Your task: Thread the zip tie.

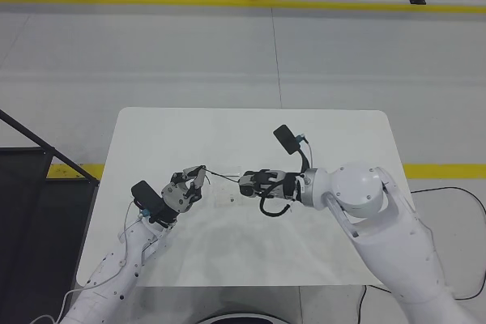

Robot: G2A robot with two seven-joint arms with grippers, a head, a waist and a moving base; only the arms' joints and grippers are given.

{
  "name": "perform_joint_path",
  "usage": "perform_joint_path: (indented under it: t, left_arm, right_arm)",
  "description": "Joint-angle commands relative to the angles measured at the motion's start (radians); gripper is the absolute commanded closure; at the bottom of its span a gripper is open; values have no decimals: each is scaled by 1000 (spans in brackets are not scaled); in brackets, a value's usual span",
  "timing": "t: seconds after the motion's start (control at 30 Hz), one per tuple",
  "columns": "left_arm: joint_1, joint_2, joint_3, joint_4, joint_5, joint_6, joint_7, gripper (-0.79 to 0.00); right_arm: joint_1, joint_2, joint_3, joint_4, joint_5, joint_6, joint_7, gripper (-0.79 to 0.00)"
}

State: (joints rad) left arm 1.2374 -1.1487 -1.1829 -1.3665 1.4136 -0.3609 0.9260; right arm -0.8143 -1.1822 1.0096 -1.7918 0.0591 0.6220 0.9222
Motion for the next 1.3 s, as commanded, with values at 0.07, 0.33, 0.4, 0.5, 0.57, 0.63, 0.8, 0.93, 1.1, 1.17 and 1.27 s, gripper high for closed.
perform_joint_path:
  t: [0.07, 0.33, 0.4, 0.5, 0.57, 0.63, 0.8, 0.93, 1.1, 1.17, 1.27]
  left_arm:
    - [0, 0, 0, 0, 0, 0, 0, 0]
    - [0, 0, 0, 0, 0, 0, 0, 0]
    - [0, 0, 0, 0, 0, 0, 0, 0]
    - [0, 0, 0, 0, 0, 0, 0, 0]
    - [0, 0, 0, 0, 0, 0, 0, 0]
    - [0, 0, 0, 0, 0, 0, 0, 0]
    - [0, 0, 0, 0, 0, 0, 0, 0]
    - [0, 0, 0, 0, 0, 0, 0, 0]
    - [0, 0, 0, 0, 0, 0, 0, 0]
    - [0, 0, 0, 0, 0, 0, 0, 0]
    - [0, 0, 0, 0, 0, 0, 0, 0]
  right_arm:
    - [8, 0, -4, 5, 4, 12, -3, 0]
    - [13, 1, -5, 8, 20, 8, -6, 0]
    - [13, 2, -5, 8, 22, 8, -7, 0]
    - [15, 3, -6, 9, 25, 10, -7, 0]
    - [18, 3, -8, 11, 26, 14, -8, 0]
    - [21, 3, -9, 13, 29, 17, -9, 0]
    - [30, 3, -13, 18, 36, 22, -9, 0]
    - [36, 3, -18, 19, 40, 26, -13, 0]
    - [43, 3, -22, 20, 49, 28, -15, 0]
    - [45, 3, -23, 21, 53, 27, -18, 0]
    - [47, 3, -22, 22, 64, 22, -21, 0]
